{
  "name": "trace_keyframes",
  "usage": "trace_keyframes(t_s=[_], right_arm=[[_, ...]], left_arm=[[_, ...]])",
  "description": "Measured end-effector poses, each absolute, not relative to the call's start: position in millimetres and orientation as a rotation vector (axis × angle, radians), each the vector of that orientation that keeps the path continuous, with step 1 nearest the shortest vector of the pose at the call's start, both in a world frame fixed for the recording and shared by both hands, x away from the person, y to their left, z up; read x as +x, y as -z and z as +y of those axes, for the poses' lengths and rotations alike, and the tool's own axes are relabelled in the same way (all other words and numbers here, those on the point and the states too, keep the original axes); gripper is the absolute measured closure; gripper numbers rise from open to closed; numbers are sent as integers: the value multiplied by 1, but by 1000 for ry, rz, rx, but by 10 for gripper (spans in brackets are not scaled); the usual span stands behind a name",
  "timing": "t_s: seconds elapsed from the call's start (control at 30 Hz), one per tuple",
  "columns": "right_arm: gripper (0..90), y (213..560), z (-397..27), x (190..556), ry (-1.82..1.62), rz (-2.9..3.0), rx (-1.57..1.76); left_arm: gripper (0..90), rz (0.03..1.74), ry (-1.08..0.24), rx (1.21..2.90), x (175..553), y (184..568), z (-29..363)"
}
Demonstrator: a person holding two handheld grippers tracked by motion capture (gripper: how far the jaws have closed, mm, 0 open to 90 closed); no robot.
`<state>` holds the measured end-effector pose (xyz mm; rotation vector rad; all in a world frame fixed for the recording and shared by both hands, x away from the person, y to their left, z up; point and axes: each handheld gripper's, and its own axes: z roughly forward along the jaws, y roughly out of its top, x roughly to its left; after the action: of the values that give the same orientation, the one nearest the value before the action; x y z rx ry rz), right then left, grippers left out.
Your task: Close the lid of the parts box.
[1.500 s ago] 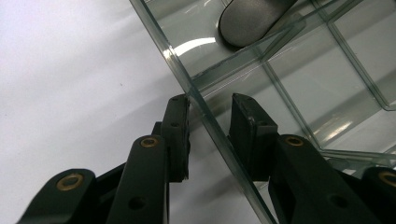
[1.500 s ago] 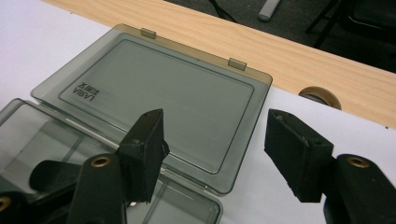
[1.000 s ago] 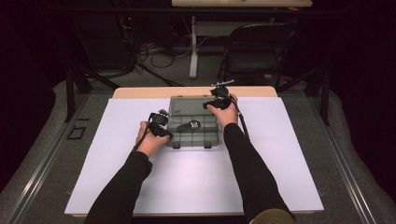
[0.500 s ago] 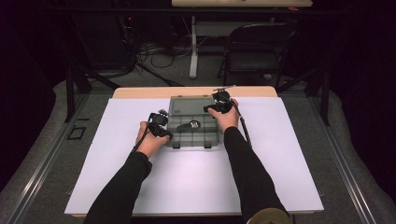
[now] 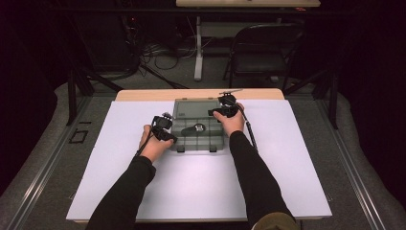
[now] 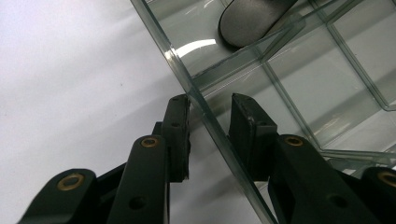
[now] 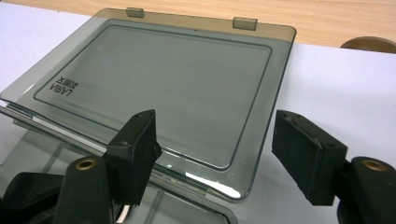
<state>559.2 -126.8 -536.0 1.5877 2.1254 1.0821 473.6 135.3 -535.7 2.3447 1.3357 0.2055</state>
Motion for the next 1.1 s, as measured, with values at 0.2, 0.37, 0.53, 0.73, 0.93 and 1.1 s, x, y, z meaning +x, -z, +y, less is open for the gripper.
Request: trace_keyframes(t_s=[0.2,0.37,0.53,0.73,0.93,1.1], right_arm=[[308,539,-128,561,-1081,2125,1599],[309,540,-129,562,-1084,2121,1605],[306,542,-129,564,-1090,2121,1619],[302,546,-130,566,-1096,2130,1647],[277,546,-127,566,-1100,2134,1653],[274,548,-127,567,-1098,2136,1669]], left_arm=[[679,1334,-210,2344,473,536,135],[679,1334,-208,2344,473,536,135],[679,1334,-209,2344,473,536,135],[679,1335,-202,2342,474,536,136],[680,1335,-203,2342,474,536,136],[679,1335,-204,2341,474,536,136]])
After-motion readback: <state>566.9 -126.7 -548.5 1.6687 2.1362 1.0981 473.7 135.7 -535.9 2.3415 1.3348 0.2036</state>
